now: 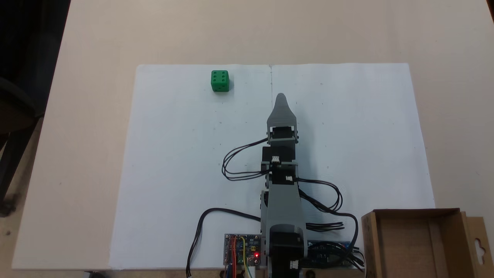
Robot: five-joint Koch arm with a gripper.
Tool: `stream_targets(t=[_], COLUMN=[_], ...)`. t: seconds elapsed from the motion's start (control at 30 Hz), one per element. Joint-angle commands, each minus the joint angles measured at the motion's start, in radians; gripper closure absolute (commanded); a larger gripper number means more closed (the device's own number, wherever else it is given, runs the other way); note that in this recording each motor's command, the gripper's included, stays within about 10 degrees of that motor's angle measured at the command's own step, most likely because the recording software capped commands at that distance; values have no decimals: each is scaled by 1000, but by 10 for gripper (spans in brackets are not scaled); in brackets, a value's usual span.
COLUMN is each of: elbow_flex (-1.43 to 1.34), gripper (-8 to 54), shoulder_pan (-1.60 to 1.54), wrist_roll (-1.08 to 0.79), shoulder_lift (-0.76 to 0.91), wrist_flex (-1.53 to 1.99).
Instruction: Grasp a green dice and put it in the bin.
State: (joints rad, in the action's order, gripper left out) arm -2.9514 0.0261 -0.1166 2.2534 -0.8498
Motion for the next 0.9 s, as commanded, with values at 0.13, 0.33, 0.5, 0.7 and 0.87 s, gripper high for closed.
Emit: stream_targets(t=[0.13,0.33,0.5,0.7,0.87], elbow_flex=[227,453,597,848,1000], gripper=[42,42,42,41,40], shoulder_pan=[-57,-140,-155,-152,-146], wrist_roll=[52,57,83,198,296], shoulder_lift=[98,61,-87,-247,-382], wrist_flex=[310,708,1009,1322,1439])
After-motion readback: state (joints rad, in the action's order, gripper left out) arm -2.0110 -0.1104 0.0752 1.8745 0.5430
